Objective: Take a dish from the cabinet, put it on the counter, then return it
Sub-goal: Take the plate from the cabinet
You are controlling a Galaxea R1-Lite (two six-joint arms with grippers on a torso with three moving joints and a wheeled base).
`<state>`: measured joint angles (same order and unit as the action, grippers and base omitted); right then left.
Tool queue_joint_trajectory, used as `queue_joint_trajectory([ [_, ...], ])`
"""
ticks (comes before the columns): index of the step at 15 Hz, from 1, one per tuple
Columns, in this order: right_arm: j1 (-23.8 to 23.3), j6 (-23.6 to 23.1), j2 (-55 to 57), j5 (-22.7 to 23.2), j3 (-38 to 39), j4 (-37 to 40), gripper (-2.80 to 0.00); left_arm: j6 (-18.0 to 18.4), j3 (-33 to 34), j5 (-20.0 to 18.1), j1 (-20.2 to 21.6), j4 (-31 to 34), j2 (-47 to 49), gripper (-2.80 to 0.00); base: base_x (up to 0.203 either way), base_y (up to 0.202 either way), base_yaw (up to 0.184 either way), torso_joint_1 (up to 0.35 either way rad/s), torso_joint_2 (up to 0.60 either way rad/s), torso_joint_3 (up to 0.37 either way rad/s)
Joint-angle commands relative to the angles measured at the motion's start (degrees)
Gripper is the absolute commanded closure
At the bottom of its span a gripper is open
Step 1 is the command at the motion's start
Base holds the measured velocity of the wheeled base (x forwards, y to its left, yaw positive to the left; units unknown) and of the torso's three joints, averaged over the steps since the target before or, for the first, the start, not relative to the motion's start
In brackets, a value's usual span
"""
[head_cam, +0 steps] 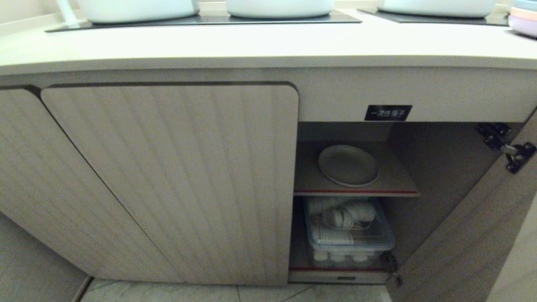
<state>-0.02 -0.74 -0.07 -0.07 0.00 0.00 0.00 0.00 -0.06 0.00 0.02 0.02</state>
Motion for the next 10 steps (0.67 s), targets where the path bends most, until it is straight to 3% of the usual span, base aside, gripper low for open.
queue_joint_trajectory([
  [1, 0.0, 0.0, 0.1, 0.0, 0.0, 0.0, -2.80, 0.0, 0.0, 0.0, 0.0, 0.0, 0.0, -2.80, 0.094, 0.000, 0.004, 0.012, 0.00, 0.005],
  [10, 0.0, 0.0, 0.1, 0.0, 0.0, 0.0, -2.80, 0.1, 0.0, 0.0, 0.0, 0.0, 0.0, -2.80, 0.000, 0.000, 0.000, 0.000, 0.00, 0.000],
])
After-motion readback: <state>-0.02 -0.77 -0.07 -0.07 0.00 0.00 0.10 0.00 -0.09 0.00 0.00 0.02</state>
